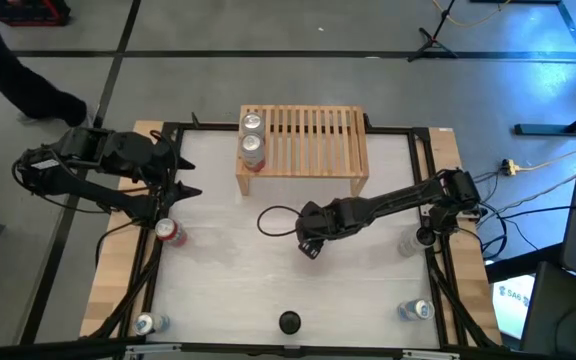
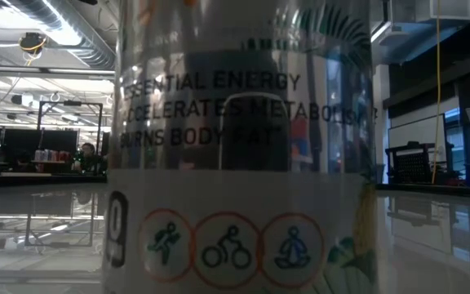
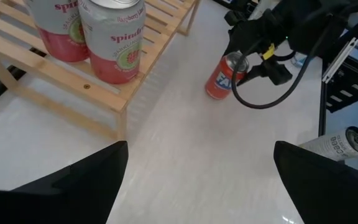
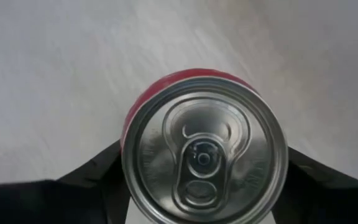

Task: Place canned beverage on shelf
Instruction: Put the top orange soda can on the shelf

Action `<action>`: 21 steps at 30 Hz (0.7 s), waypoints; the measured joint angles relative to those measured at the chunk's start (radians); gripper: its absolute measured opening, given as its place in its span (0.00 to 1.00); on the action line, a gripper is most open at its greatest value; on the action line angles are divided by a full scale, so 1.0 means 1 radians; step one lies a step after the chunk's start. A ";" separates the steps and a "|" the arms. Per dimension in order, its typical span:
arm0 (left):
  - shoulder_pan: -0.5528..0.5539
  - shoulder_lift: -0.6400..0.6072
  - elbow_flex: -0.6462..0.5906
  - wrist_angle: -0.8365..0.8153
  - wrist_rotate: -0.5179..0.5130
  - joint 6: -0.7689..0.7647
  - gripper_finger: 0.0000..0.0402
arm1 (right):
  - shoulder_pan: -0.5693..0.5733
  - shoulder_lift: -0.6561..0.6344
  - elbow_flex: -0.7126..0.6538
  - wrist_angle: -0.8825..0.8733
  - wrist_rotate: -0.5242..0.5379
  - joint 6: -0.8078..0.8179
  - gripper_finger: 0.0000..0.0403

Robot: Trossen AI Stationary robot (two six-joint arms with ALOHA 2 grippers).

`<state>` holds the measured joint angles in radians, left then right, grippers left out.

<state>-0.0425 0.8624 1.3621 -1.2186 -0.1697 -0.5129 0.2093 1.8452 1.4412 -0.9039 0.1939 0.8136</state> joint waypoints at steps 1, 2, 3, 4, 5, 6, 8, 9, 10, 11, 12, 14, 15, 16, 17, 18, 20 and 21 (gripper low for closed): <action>0.000 0.000 0.000 0.000 0.000 0.000 0.98 | 0.001 -0.005 0.008 -0.009 -0.002 -0.005 0.65; 0.000 0.000 0.000 0.000 0.000 0.000 0.98 | 0.003 -0.009 0.022 -0.016 -0.006 -0.010 0.65; 0.000 0.000 0.000 0.000 0.000 0.000 0.98 | 0.008 -0.013 0.040 -0.018 -0.015 -0.017 0.65; 0.000 0.000 0.000 0.000 0.000 0.000 0.98 | 0.009 -0.020 0.062 -0.018 -0.029 -0.038 0.65; 0.000 0.000 0.000 0.000 0.000 0.000 0.98 | 0.010 -0.023 0.085 -0.019 -0.042 -0.063 0.65; 0.000 0.000 0.000 0.000 0.000 0.000 0.98 | 0.014 -0.024 0.113 -0.024 -0.058 -0.087 0.65; 0.000 0.000 0.000 0.000 0.001 0.000 0.98 | 0.015 -0.025 0.180 -0.054 -0.086 -0.133 0.65; 0.000 0.000 0.000 0.000 0.005 0.000 0.98 | 0.016 -0.025 0.220 -0.074 -0.093 -0.154 0.65; 0.000 0.000 0.000 -0.001 0.010 0.001 0.98 | 0.016 -0.025 0.263 -0.097 -0.097 -0.171 0.65; 0.000 0.000 0.000 -0.001 0.016 0.001 0.98 | 0.016 -0.027 0.309 -0.119 -0.103 -0.190 0.65; 0.000 0.000 0.000 -0.002 0.028 0.001 0.98 | 0.015 -0.028 0.358 -0.142 -0.104 -0.202 0.65; 0.000 0.000 0.000 -0.002 0.044 0.001 0.98 | 0.014 -0.029 0.454 -0.186 -0.085 -0.246 0.65; 0.000 0.000 0.000 -0.002 0.052 0.001 0.98 | 0.013 -0.030 0.501 -0.208 -0.068 -0.266 0.65; 0.000 0.000 0.000 -0.003 0.060 0.001 0.98 | 0.010 -0.030 0.544 -0.228 -0.046 -0.289 0.65; 0.000 0.000 0.000 -0.003 0.064 0.001 0.98 | 0.005 -0.030 0.585 -0.246 -0.027 -0.314 0.65; 0.000 0.000 0.000 -0.003 0.065 0.001 0.98 | -0.003 -0.030 0.620 -0.261 -0.011 -0.337 0.65; 0.000 0.000 0.000 -0.003 0.065 0.001 0.98 | -0.026 -0.030 0.674 -0.287 0.007 -0.384 0.65; 0.000 0.000 0.000 -0.003 0.064 0.001 0.98 | -0.042 -0.030 0.691 -0.295 0.015 -0.409 0.65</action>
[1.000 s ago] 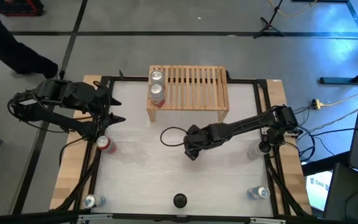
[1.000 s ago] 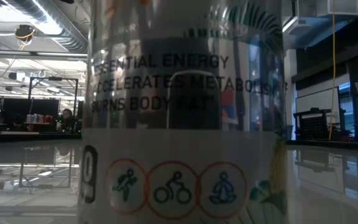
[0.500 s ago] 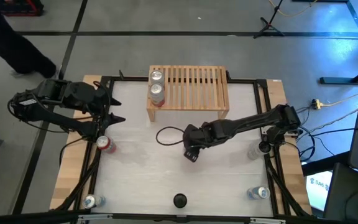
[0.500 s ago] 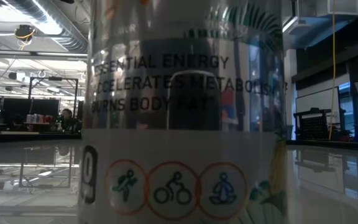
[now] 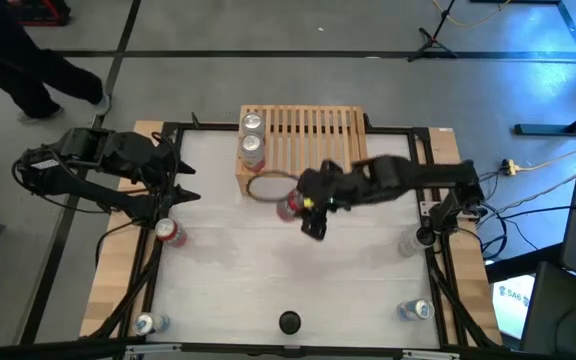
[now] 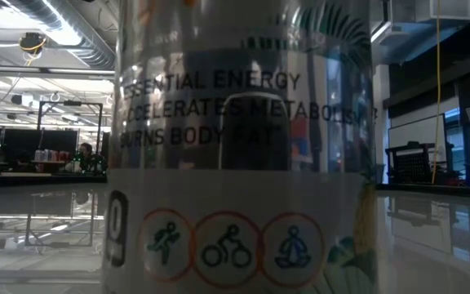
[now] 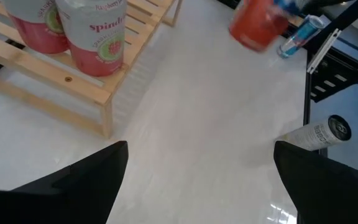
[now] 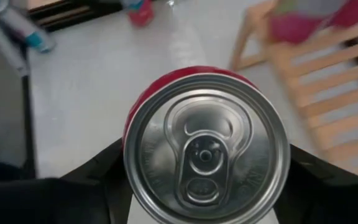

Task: Place canned beverage on shelf
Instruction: Put the top orange soda can on the shelf

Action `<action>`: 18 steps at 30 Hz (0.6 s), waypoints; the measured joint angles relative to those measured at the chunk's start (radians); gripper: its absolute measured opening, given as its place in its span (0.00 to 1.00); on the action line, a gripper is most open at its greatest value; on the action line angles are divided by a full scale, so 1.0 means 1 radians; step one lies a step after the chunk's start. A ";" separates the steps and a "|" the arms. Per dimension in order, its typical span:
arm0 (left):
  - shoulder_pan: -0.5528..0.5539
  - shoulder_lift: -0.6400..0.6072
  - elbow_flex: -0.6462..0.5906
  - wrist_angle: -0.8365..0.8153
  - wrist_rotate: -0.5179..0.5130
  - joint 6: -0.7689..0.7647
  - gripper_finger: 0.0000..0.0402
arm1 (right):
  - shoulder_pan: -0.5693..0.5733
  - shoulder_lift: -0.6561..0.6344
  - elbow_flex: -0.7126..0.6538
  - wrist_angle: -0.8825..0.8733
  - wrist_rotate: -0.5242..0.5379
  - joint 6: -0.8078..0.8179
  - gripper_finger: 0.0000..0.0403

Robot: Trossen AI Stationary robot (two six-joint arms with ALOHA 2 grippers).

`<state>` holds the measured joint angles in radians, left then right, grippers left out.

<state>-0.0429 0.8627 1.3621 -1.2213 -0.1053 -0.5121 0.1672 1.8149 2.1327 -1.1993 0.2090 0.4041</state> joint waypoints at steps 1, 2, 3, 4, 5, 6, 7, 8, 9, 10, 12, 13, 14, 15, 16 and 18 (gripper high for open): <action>0.000 0.000 0.000 0.000 0.000 0.000 0.98 | -0.019 0.000 0.014 -0.005 0.009 -0.030 0.65; 0.000 0.000 0.000 0.000 -0.001 0.000 0.98 | -0.039 0.000 0.027 -0.004 0.013 -0.059 0.65; 0.000 0.000 0.000 0.000 -0.004 0.000 0.98 | -0.062 0.001 0.036 0.001 0.014 -0.091 0.65; 0.000 0.000 0.000 0.000 -0.006 -0.001 0.98 | -0.088 0.001 0.043 0.010 0.013 -0.119 0.65; 0.000 0.000 0.000 0.000 -0.007 -0.003 0.98 | -0.116 0.001 0.050 0.022 0.003 -0.134 0.65; 0.000 0.000 0.000 0.001 -0.007 -0.007 0.98 | -0.148 0.001 0.056 0.034 -0.022 -0.148 0.65; 0.000 0.000 0.000 0.001 -0.005 -0.014 0.98 | -0.179 0.001 0.059 0.041 -0.052 -0.164 0.65; 0.000 0.000 0.000 0.001 0.001 -0.025 0.98 | -0.207 0.001 0.061 0.038 -0.072 -0.183 0.65; 0.000 0.000 0.000 0.001 0.006 -0.030 0.98 | -0.233 0.001 0.061 0.032 -0.079 -0.204 0.65; 0.000 0.000 0.000 0.002 0.010 -0.033 0.98 | -0.258 0.001 0.061 0.028 -0.083 -0.227 0.65; 0.000 0.000 0.000 0.002 0.010 -0.036 0.98 | -0.305 0.001 0.061 0.029 -0.109 -0.276 0.65; 0.000 0.000 0.000 0.002 0.010 -0.040 0.98 | -0.328 0.001 0.061 0.027 -0.125 -0.299 0.65; 0.000 0.000 0.000 0.003 0.010 -0.051 0.98 | -0.349 0.001 0.061 0.024 -0.139 -0.318 0.65; 0.001 0.000 0.000 0.003 0.006 -0.060 0.98 | -0.368 0.003 0.061 0.024 -0.156 -0.339 0.65; 0.000 0.000 0.000 0.003 -0.002 -0.063 0.98 | -0.384 0.011 0.061 0.029 -0.172 -0.362 0.65; 0.000 0.001 0.000 0.003 -0.016 -0.070 0.98 | -0.417 0.022 0.060 0.045 -0.184 -0.407 0.65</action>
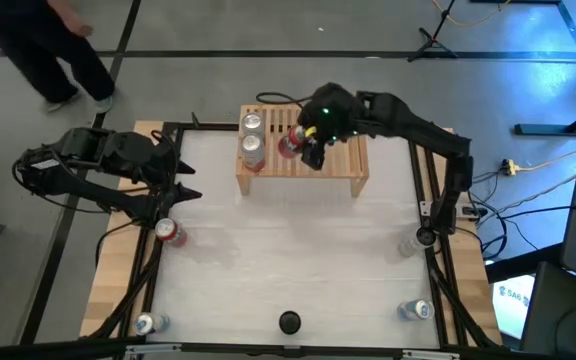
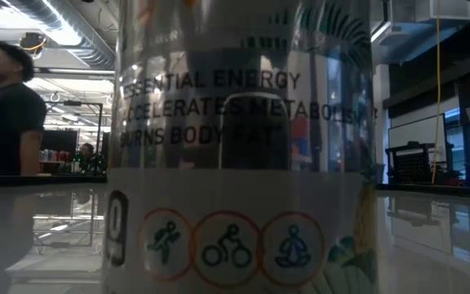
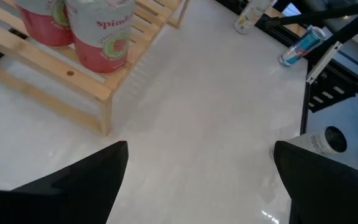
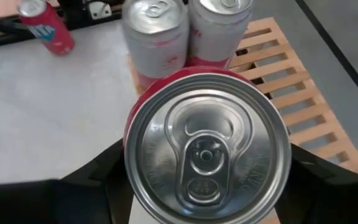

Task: Place canned beverage on shelf
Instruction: Put the top orange soda can on the shelf

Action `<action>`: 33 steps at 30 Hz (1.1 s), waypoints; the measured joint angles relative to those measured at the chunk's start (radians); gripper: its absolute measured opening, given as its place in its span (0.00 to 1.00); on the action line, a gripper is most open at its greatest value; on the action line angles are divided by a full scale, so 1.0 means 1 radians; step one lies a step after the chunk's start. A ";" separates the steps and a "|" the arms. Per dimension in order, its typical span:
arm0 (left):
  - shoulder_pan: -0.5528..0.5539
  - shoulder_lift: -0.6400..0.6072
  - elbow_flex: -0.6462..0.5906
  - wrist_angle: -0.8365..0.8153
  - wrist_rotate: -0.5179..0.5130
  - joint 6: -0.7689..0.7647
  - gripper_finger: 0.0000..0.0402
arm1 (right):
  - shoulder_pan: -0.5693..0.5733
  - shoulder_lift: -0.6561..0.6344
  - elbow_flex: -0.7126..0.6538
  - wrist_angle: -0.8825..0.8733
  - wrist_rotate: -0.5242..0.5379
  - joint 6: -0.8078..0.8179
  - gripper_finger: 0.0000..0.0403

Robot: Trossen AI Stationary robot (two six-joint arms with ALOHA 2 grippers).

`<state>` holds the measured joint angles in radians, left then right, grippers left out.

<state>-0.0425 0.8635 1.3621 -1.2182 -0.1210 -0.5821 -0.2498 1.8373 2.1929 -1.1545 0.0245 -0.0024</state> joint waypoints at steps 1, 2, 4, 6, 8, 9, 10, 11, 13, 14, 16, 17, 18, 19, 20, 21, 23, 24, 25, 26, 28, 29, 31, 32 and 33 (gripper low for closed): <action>0.000 0.000 0.000 0.000 -0.008 -0.003 0.98 | -0.014 0.013 0.000 0.006 -0.007 -0.027 0.65; 0.000 0.000 0.000 0.000 -0.017 -0.004 0.98 | -0.023 0.026 0.000 0.014 -0.011 -0.047 0.65; 0.000 0.000 0.000 0.000 -0.037 -0.003 0.98 | -0.052 0.047 0.000 0.019 -0.028 -0.081 0.65; 0.000 0.000 0.000 0.001 -0.055 -0.003 0.98 | -0.069 0.071 0.000 0.013 -0.051 -0.118 0.65; 0.000 0.000 0.000 0.001 -0.061 -0.003 0.98 | -0.084 0.097 0.000 0.017 -0.061 -0.158 0.65; 0.000 0.000 0.000 0.001 -0.062 -0.003 0.98 | -0.089 0.108 0.000 0.018 -0.062 -0.174 0.65; 0.000 0.000 0.000 0.001 -0.064 -0.003 0.98 | -0.093 0.119 0.000 0.016 -0.063 -0.189 0.65; 0.000 0.000 0.000 0.001 -0.066 -0.003 0.98 | -0.096 0.127 0.000 0.016 -0.065 -0.198 0.65; 0.000 0.000 0.000 0.001 -0.074 -0.006 0.98 | -0.106 0.140 0.000 0.018 -0.079 -0.216 0.65; 0.000 0.000 0.000 0.001 -0.079 -0.008 0.98 | -0.105 0.144 0.000 0.023 -0.089 -0.222 0.65; 0.000 0.000 0.000 0.001 -0.094 -0.008 0.98 | -0.111 0.152 0.000 0.035 -0.114 -0.247 0.65; 0.000 0.000 0.000 0.001 -0.100 -0.008 0.98 | -0.110 0.155 0.000 0.037 -0.116 -0.260 0.65; 0.000 0.000 0.000 0.001 -0.102 -0.008 0.98 | -0.110 0.156 0.000 0.038 -0.116 -0.268 0.65; 0.000 0.000 0.000 0.001 -0.102 -0.009 0.98 | -0.111 0.156 0.000 0.038 -0.116 -0.278 0.65; 0.000 0.000 0.000 0.001 -0.102 -0.009 0.98 | -0.111 0.156 0.000 0.038 -0.118 -0.295 0.65; 0.000 0.000 0.000 0.001 -0.102 -0.009 0.98 | -0.111 0.159 0.000 0.038 -0.117 -0.317 0.65; 0.000 0.000 0.000 0.001 -0.105 -0.009 0.98 | -0.112 0.160 0.000 0.041 -0.119 -0.344 0.65; 0.000 0.000 0.000 0.001 -0.106 -0.009 0.98 | -0.112 0.160 0.000 0.042 -0.118 -0.350 0.65; 0.000 0.000 0.000 0.001 -0.107 -0.009 0.98 | -0.111 0.160 0.000 0.042 -0.118 -0.358 0.65; 0.000 0.000 0.000 0.001 -0.107 -0.009 0.98 | -0.111 0.160 0.000 0.042 -0.119 -0.364 0.65; 0.000 0.000 0.000 0.001 -0.107 -0.009 0.98 | -0.111 0.161 0.000 0.046 -0.120 -0.368 0.65; 0.000 0.000 0.000 0.001 -0.107 -0.009 0.98 | -0.111 0.161 0.000 0.049 -0.122 -0.368 0.65; 0.000 0.000 0.000 0.001 -0.107 -0.009 0.98 | -0.111 0.162 0.000 0.057 -0.116 -0.369 0.65; 0.000 0.000 0.000 0.001 -0.106 -0.009 0.98 | -0.111 0.163 0.000 0.058 -0.112 -0.370 0.65; 0.000 0.000 0.000 0.001 -0.106 -0.009 0.98 | -0.111 0.167 0.000 0.058 -0.109 -0.370 0.65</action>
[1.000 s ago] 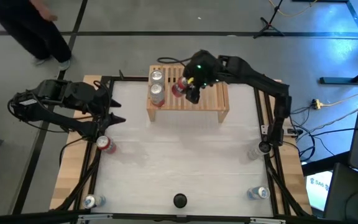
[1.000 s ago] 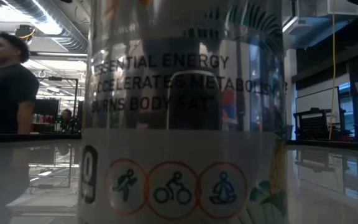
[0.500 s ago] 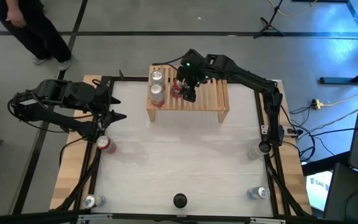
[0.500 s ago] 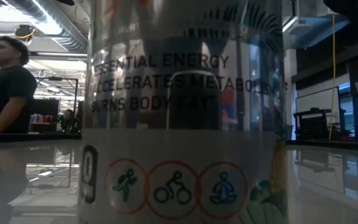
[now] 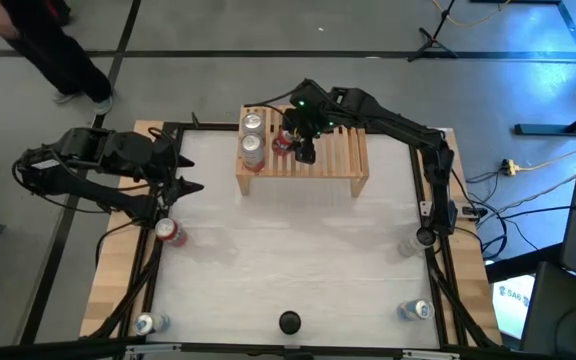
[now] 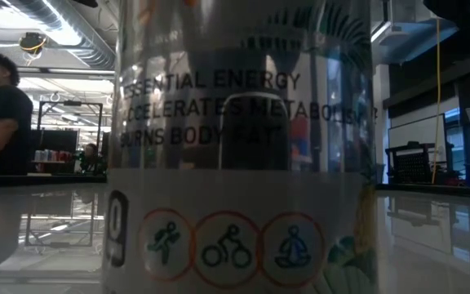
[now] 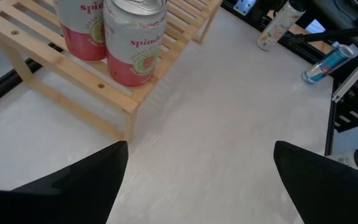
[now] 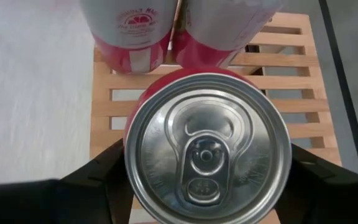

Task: Place canned beverage on shelf
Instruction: Put the top orange soda can on the shelf

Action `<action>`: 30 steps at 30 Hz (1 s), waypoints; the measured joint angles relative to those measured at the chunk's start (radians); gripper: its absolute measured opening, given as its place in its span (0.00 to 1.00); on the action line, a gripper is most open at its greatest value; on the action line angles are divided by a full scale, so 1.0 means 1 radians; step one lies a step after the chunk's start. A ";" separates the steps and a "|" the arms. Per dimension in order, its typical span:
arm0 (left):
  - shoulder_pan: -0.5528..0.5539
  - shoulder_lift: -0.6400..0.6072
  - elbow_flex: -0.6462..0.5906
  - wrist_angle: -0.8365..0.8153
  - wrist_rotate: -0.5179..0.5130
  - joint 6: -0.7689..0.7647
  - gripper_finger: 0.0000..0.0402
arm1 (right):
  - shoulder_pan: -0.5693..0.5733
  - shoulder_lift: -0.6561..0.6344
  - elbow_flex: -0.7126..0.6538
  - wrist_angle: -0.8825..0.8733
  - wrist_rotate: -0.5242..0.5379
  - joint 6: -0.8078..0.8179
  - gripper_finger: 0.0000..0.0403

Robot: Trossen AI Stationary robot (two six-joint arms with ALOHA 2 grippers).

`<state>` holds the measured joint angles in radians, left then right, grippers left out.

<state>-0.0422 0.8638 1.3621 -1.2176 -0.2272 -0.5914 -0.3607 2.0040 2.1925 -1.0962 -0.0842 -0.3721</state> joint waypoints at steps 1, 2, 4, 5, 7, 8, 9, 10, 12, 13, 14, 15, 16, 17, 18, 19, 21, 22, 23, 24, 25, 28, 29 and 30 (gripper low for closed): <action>0.000 0.000 0.000 0.000 0.000 0.000 0.98 | 0.000 0.002 0.001 0.002 0.001 0.000 0.65; 0.000 0.000 0.000 0.000 0.000 0.000 0.98 | 0.000 0.003 0.001 0.006 -0.003 0.001 0.65; 0.000 0.000 0.000 0.000 0.000 0.000 0.98 | 0.000 0.007 0.002 0.006 -0.003 0.005 0.67; 0.000 0.000 0.000 0.000 0.000 0.000 0.98 | 0.000 0.008 0.002 0.006 -0.003 0.007 0.70; 0.000 0.000 0.000 0.000 0.001 0.000 0.98 | 0.000 0.009 0.002 0.007 -0.002 0.013 0.76; 0.000 0.000 0.000 0.000 0.003 0.000 0.98 | 0.000 0.009 0.002 0.009 0.002 0.021 0.79; 0.000 0.000 0.000 0.000 0.005 0.000 0.98 | 0.000 0.010 0.002 0.012 0.002 0.024 0.81; 0.000 0.000 0.000 0.000 0.006 0.000 0.98 | 0.000 0.011 0.002 0.017 0.002 0.025 0.83; 0.000 0.000 0.000 0.000 0.006 0.000 0.98 | 0.000 0.013 0.001 0.023 0.004 0.025 0.84; 0.000 0.000 0.000 0.000 0.006 0.000 0.98 | 0.000 0.014 0.001 0.027 0.004 0.025 0.84; 0.000 0.000 0.000 0.000 0.006 0.000 0.98 | 0.000 0.014 0.000 0.031 0.004 0.025 0.85; 0.000 0.000 0.000 0.000 0.007 0.000 0.98 | 0.000 0.014 0.000 0.036 0.004 0.025 0.85; 0.000 0.000 0.000 0.000 0.007 0.000 0.98 | 0.000 0.014 0.000 0.044 0.004 0.025 0.85; 0.000 0.000 0.000 0.000 0.008 0.000 0.98 | 0.000 0.014 0.000 0.051 0.004 0.026 0.85; 0.000 0.000 0.000 0.000 0.008 0.000 0.98 | 0.000 0.014 0.000 0.056 0.004 0.027 0.85; 0.000 0.000 0.000 0.000 0.008 0.000 0.98 | 0.000 0.014 0.000 0.058 0.004 0.027 0.85; 0.000 0.000 0.000 0.000 0.008 0.000 0.98 | 0.000 0.014 0.000 0.060 0.004 0.027 0.86; 0.000 0.000 0.000 0.000 0.008 0.000 0.98 | 0.000 0.014 0.000 0.060 0.008 0.027 0.86; 0.000 0.000 0.000 0.000 0.008 0.000 0.98 | 0.000 0.014 0.000 0.060 0.018 0.027 0.86; 0.000 0.000 0.000 0.000 0.008 0.000 0.98 | 0.000 0.014 0.000 0.058 0.033 0.027 0.86; 0.000 0.000 0.000 0.000 0.008 0.000 0.98 | 0.000 0.014 0.000 0.055 0.047 0.028 0.86; 0.000 0.000 0.000 0.000 0.008 0.000 0.98 | 0.001 0.014 0.000 0.055 0.087 0.026 0.86; 0.000 0.000 0.000 -0.001 0.008 0.000 0.98 | 0.001 0.014 0.000 0.055 0.102 0.023 0.86; 0.000 0.000 0.000 -0.001 0.008 0.000 0.98 | 0.001 0.014 0.000 0.052 0.115 0.018 0.86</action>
<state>-0.0422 0.8639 1.3621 -1.2182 -0.2192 -0.5915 -0.3595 2.0178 2.1925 -1.0444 0.0310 -0.3539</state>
